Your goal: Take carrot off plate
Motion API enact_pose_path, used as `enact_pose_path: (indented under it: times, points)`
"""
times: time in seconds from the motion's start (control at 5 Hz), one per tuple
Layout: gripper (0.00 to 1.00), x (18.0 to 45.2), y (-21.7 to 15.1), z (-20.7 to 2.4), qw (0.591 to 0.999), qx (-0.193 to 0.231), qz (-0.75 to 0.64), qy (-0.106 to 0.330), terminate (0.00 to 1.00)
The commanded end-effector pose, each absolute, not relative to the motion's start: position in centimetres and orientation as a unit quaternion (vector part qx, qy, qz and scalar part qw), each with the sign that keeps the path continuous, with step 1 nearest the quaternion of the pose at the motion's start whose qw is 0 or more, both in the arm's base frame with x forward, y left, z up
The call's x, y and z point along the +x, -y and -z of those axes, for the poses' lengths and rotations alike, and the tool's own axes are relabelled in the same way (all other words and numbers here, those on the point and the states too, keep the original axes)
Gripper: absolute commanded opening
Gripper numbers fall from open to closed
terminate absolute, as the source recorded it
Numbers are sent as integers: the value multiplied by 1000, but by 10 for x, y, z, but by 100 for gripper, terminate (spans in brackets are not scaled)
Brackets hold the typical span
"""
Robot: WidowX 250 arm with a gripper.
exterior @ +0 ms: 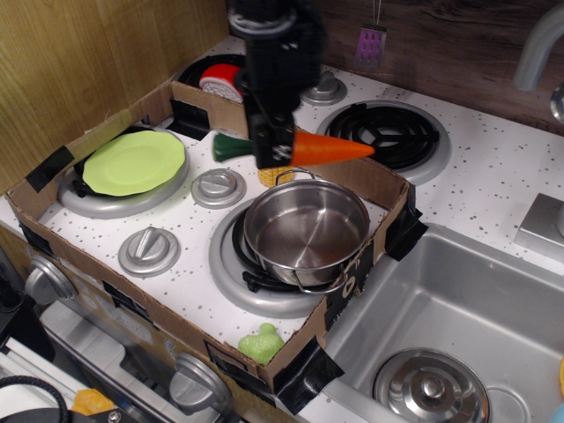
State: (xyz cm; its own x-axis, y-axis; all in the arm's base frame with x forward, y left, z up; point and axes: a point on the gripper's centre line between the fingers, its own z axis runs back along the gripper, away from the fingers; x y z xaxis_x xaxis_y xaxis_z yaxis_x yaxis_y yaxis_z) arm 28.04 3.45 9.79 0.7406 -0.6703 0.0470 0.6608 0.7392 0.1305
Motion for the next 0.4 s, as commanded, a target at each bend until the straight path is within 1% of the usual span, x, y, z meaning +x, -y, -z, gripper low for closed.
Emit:
enact_pose_path:
  times: [0.0,0.2]
  points:
    - [0,268,-13,-99,946,63,305,94,0]
    - [0,261,-13,-85,950,43,286,114,0]
